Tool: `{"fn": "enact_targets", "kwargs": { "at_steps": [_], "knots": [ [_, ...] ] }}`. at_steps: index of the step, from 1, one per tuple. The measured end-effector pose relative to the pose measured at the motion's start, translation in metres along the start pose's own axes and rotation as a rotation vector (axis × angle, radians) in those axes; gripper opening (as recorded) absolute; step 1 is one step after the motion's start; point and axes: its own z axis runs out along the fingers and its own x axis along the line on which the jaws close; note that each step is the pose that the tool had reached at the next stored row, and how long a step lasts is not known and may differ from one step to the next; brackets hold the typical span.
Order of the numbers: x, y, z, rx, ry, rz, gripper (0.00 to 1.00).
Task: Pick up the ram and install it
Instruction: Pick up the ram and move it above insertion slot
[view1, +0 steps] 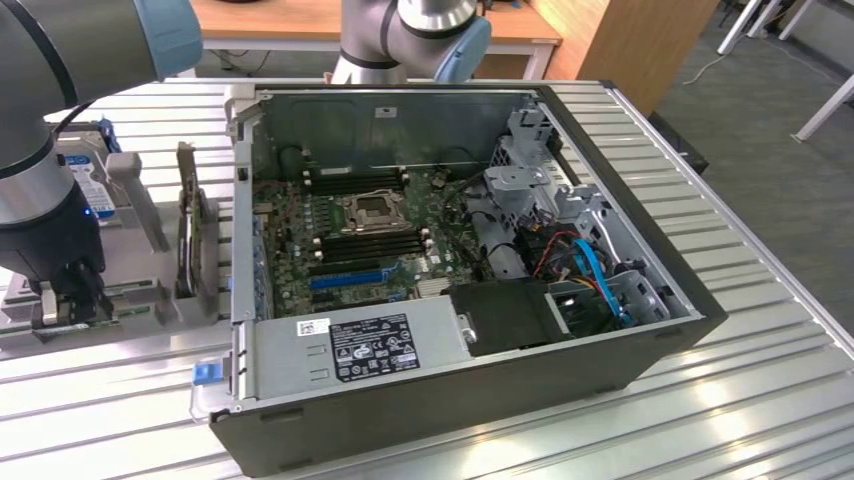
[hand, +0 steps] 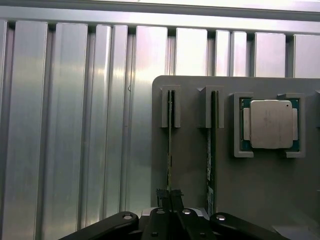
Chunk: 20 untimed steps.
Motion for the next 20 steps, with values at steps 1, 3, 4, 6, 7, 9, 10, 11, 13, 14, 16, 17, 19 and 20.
{"fn": "enact_targets", "kwargs": {
  "at_steps": [1, 3, 4, 6, 7, 9, 10, 11, 13, 14, 16, 17, 19, 20],
  "knots": [
    [0.0, 0.0, 0.0, 0.0001, -0.0001, 0.0, 0.11],
    [0.0, 0.0, 0.0, 0.0001, 0.0, 0.0, 0.11],
    [0.0, 0.0, 0.0, 0.0001, 0.0, 0.0, 0.11],
    [0.0, 0.0, -0.0001, 0.0001, -0.0001, 0.0, 0.11],
    [0.0, 0.0, -0.0009, 0.0001, -0.0001, 0.0, 0.11],
    [0.0, 0.0001, -0.0034, 0.0, 0.0, 0.0, 0.11],
    [0.0, 0.0002, -0.0046, 0.0, 0.0, 0.0, 0.11],
    [0.0, 0.0003, -0.0058, 0.0, 0.0, 0.0, 0.11],
    [0.0, 0.0004, -0.0083, 0.0001, 0.0, 0.0, 0.11],
    [0.0, 0.0004, -0.0096, 0.0001, 0.0, 0.0, 0.11],
    [0.0, 0.0005, -0.0127, 0.0001, -0.0001, 0.0, 0.11],
    [0.0, 0.0006, -0.0145, 0.0001, 0.0, 0.0, 0.11],
    [0.0, 0.0008, -0.0187, 0.0001, 0.0, 0.0, 0.11],
    [0.0, 0.0009, -0.0208, 0.0001, -0.0001, 0.0, 0.11]
  ]
}}
